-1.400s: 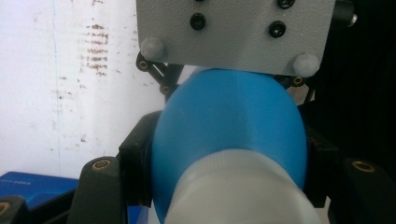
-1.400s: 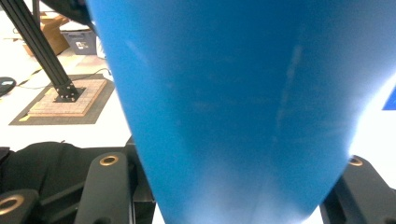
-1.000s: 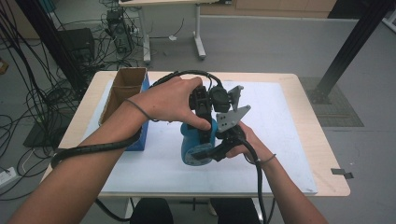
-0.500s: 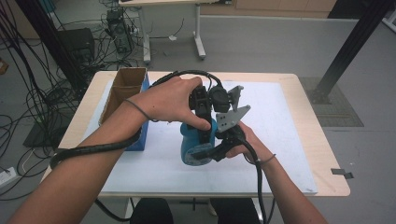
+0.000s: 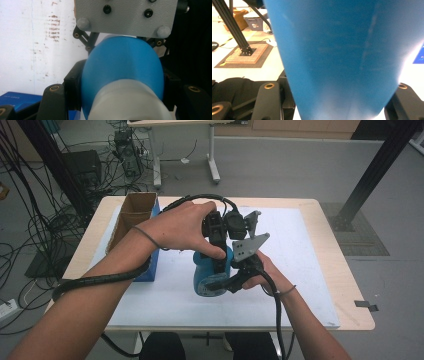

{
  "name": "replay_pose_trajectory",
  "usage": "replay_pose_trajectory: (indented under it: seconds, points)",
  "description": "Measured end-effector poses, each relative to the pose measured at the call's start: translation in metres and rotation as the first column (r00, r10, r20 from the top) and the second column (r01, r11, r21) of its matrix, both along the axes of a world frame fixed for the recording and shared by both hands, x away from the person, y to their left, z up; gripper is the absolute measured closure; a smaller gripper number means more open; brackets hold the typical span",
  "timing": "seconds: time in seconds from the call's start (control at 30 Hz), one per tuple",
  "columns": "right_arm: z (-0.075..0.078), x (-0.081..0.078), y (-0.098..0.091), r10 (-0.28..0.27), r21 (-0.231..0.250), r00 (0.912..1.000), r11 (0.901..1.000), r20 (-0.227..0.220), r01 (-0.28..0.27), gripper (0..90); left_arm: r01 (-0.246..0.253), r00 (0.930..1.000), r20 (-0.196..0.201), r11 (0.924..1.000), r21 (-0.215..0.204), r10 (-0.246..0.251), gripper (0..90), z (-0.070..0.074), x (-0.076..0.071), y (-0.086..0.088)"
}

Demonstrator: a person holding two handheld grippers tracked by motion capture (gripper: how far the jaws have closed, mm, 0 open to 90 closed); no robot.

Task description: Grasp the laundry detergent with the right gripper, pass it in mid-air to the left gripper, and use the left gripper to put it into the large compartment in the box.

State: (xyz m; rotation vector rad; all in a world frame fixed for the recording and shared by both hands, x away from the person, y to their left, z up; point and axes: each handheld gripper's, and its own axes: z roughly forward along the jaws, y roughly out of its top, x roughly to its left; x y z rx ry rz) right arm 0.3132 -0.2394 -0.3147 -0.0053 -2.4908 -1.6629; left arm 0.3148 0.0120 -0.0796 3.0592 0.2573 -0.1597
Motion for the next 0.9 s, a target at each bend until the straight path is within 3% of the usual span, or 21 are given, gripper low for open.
replay_pose_trajectory:
  seconds: [0.03, 0.17, 0.3, 0.57, 0.73, 0.9]
  points:
    - [-0.002, 0.0, -0.002, 0.001, 0.024, 1.0, 0.9997, -0.002, -0.001, 38.2, 0.003, 1.0, 0.0, 1.0, 0.005, -0.003, 37.9, 0.0, 0.0, -0.001]
    - [-0.001, -0.004, -0.002, -0.011, 0.037, 0.9999, 0.9993, 0.012, 0.01, 35.4, 0.002, 1.0, 0.005, 1.0, 0.001, -0.002, 37.9, 0.0, -0.001, -0.001]
    - [-0.001, -0.005, -0.003, -0.02, 0.034, 0.9998, 0.9992, 0.004, 0.02, 30.9, -0.001, 1.0, 0.008, 1.0, -0.006, 0.001, 37.9, 0.002, -0.001, 0.0]
    - [-0.006, -0.015, -0.008, -0.113, 0.028, 0.993, 0.9931, -0.033, 0.114, 15.6, 0.008, 0.9999, 0.012, 1.0, 0.003, -0.008, 37.9, 0.006, -0.001, -0.002]
    - [-0.012, -0.018, -0.011, -0.134, 0.035, 0.9903, 0.9902, -0.035, 0.135, 6.0, 0.004, 0.9999, 0.013, 1.0, 0.003, -0.004, 37.9, 0.006, -0.001, -0.002]
    - [-0.016, -0.02, -0.014, -0.132, 0.038, 0.9902, 0.9902, -0.044, 0.134, 3.7, -0.005, 0.9999, 0.013, 1.0, 0.003, 0.005, 37.9, 0.006, -0.001, -0.001]
